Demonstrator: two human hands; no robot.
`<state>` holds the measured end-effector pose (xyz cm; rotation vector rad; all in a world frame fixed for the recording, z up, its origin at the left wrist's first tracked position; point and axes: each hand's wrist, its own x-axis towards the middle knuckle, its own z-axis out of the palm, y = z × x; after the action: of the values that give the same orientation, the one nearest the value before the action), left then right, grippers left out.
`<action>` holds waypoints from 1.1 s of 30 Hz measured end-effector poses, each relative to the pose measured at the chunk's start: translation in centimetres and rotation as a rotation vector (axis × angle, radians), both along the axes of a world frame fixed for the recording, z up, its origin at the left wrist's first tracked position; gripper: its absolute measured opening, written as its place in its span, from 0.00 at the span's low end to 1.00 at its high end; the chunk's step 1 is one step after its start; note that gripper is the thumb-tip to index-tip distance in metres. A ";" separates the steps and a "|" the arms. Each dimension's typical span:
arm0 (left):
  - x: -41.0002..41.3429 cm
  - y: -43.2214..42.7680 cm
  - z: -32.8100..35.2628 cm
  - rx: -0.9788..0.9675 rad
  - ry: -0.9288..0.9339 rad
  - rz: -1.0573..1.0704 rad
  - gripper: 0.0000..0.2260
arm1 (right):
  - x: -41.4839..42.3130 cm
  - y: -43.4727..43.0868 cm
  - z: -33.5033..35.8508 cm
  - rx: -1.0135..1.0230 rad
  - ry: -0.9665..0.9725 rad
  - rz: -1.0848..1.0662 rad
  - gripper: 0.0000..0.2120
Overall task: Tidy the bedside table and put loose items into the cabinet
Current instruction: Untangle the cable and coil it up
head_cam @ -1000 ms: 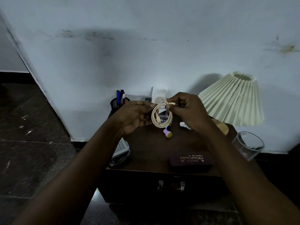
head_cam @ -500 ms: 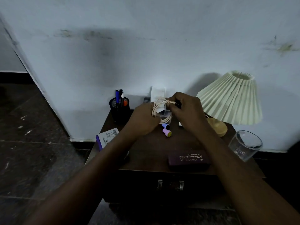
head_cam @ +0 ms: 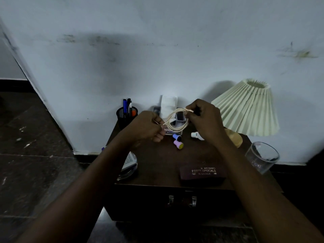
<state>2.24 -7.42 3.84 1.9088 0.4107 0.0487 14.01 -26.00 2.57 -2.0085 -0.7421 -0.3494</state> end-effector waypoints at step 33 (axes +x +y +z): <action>0.7 0.7 -1.8 0.384 -0.355 0.050 0.13 | -0.5 -0.3 0.3 0.055 0.536 0.465 0.04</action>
<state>2.93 -6.68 2.05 2.2099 0.2156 0.5242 13.48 -26.30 2.86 -1.6966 -0.8063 0.4209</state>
